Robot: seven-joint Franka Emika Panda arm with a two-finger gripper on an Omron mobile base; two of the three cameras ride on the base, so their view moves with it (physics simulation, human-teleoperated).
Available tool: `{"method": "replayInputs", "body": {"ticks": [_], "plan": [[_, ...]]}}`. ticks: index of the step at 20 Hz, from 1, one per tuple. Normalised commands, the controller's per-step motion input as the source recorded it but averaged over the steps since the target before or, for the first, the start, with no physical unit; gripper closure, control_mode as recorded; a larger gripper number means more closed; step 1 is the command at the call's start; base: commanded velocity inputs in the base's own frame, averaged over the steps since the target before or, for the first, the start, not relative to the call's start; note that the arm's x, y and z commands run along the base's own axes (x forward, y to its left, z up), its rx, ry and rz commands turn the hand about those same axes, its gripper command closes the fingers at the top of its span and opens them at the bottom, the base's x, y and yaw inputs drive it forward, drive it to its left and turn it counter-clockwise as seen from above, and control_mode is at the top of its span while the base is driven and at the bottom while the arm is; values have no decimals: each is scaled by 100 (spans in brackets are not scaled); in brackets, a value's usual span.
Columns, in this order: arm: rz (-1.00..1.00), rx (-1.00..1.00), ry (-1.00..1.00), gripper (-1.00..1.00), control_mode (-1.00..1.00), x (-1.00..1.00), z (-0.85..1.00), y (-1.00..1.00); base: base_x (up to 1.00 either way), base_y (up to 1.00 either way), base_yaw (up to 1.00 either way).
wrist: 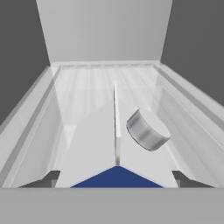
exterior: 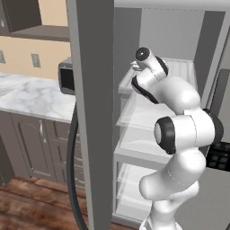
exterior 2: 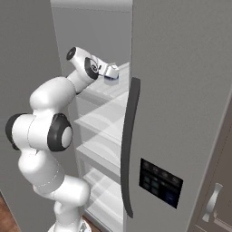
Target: Take a sugar cube from the saucer and place it inside the coffee. Then, grab milk from the fridge and place it next to the coffee on the counter to sweeten the coffee.
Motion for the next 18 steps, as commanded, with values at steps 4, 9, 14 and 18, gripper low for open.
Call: {"method": "replayInputs", "body": {"ticks": [4,9,14,18], "plan": [[1,5,-3,100,-100,-61,36,-37,0,0,0],[10,9,-8,100,-100,-100,32,-62,0,0,0],[11,3,-3,100,-100,-100,30,-4,0,0,0],[18,-2,2,100,-100,-100,11,52,0,0,0]]}}
